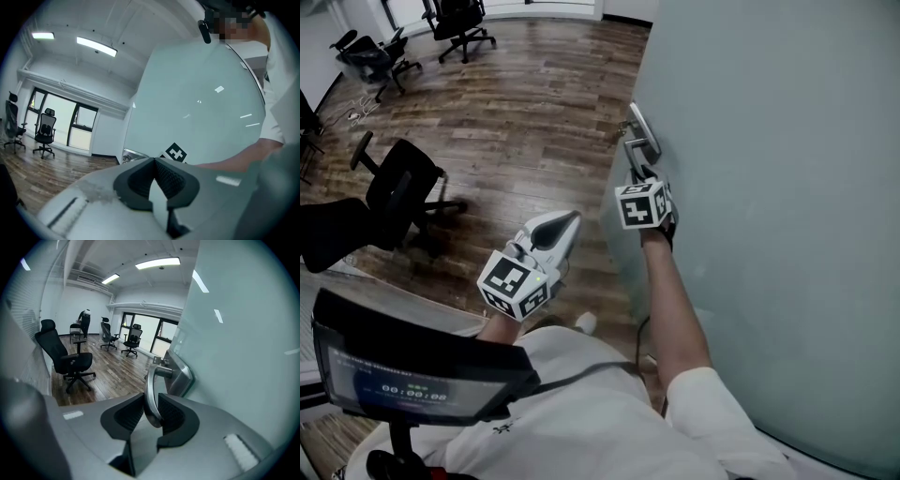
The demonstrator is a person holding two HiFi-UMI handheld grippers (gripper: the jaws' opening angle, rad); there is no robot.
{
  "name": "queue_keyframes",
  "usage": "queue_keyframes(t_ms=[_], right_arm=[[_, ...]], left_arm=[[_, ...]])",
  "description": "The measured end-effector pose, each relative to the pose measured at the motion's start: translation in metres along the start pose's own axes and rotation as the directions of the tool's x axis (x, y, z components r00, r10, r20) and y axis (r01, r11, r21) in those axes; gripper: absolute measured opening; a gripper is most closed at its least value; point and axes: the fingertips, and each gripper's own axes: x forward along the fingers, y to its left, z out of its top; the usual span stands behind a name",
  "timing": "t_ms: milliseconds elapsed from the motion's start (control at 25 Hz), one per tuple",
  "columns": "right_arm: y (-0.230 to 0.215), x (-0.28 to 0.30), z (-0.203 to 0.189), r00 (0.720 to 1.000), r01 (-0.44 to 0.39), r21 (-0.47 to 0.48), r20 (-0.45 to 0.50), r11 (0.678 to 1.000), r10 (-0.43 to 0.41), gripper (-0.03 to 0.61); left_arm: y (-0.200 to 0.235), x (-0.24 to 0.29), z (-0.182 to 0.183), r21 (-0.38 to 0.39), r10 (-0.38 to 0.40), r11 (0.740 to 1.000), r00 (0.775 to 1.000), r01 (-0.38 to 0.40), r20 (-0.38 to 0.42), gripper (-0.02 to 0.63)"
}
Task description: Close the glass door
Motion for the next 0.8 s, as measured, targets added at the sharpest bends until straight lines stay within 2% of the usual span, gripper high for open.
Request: queue_keyframes(t_ms=[240, 480, 800], right_arm=[[0.029, -0.006, -0.002, 0.999, -0.035, -0.03, 0.009, 0.999, 0.035, 0.097], [0.096, -0.049, 0.011, 0.999, -0.038, -0.087, 0.011, 0.995, 0.04, 0.098], [0.154, -0.07, 0.007, 0.997, -0.071, -0.141, 0.029, 0.987, 0.076, 0.1]], left_arm=[[0.007, -0.029, 0.001, 0.007, 0.033, 0.999, 0.999, -0.034, 0.028, 0.0], [0.01, -0.123, 0.008, -0.002, 0.059, 0.998, 0.997, -0.059, 0.046, 0.0], [0.007, -0.189, 0.002, 0.0, 0.068, 0.998, 0.995, -0.069, 0.072, 0.0]])
